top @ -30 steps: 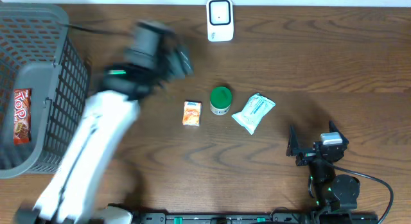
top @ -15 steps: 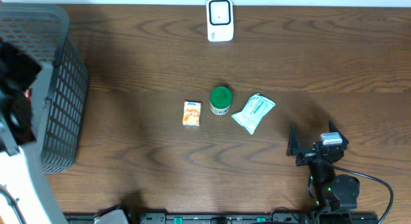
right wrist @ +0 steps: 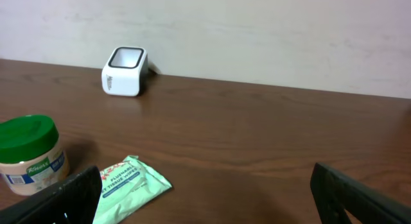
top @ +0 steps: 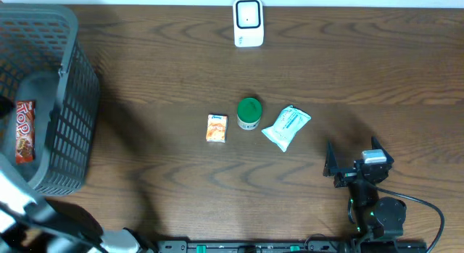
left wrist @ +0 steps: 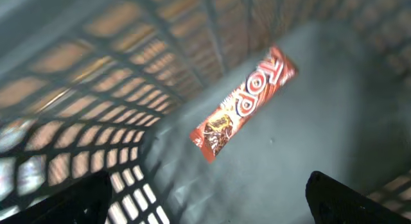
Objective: Scan the item barcode
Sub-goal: 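Move the left gripper back into the basket over the red TOP bar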
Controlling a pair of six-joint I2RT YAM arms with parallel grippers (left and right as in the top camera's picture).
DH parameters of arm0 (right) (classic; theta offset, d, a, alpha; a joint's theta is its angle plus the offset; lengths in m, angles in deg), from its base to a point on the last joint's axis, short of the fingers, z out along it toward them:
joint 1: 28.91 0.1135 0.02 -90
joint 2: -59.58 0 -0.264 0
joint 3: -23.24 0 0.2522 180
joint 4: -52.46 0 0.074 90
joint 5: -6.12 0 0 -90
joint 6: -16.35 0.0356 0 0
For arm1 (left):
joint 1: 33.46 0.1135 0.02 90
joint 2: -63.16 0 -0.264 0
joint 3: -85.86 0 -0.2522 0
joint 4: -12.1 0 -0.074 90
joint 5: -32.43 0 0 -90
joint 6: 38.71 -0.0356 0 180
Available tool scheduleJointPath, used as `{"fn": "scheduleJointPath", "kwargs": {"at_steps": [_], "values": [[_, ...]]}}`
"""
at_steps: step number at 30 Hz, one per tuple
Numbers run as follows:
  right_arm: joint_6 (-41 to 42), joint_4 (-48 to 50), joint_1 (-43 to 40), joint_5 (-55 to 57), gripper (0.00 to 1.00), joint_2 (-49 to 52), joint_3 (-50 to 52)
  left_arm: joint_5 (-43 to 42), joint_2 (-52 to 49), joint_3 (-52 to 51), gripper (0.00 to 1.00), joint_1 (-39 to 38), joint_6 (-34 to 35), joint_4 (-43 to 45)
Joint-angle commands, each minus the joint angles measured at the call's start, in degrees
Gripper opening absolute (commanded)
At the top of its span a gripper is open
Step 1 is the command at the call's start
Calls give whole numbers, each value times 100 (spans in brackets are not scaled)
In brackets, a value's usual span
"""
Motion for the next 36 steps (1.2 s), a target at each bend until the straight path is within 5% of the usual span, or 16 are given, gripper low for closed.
{"fn": "scheduleJointPath", "kwargs": {"at_steps": [1,36], "values": [[-44,-22,7,4,99,-28,7,-251,-603,-31,96,13,-1067,33],[-44,-22,7,4,99,-28,7,-352,-2944,-31,96,9,-1893,1161]]}}
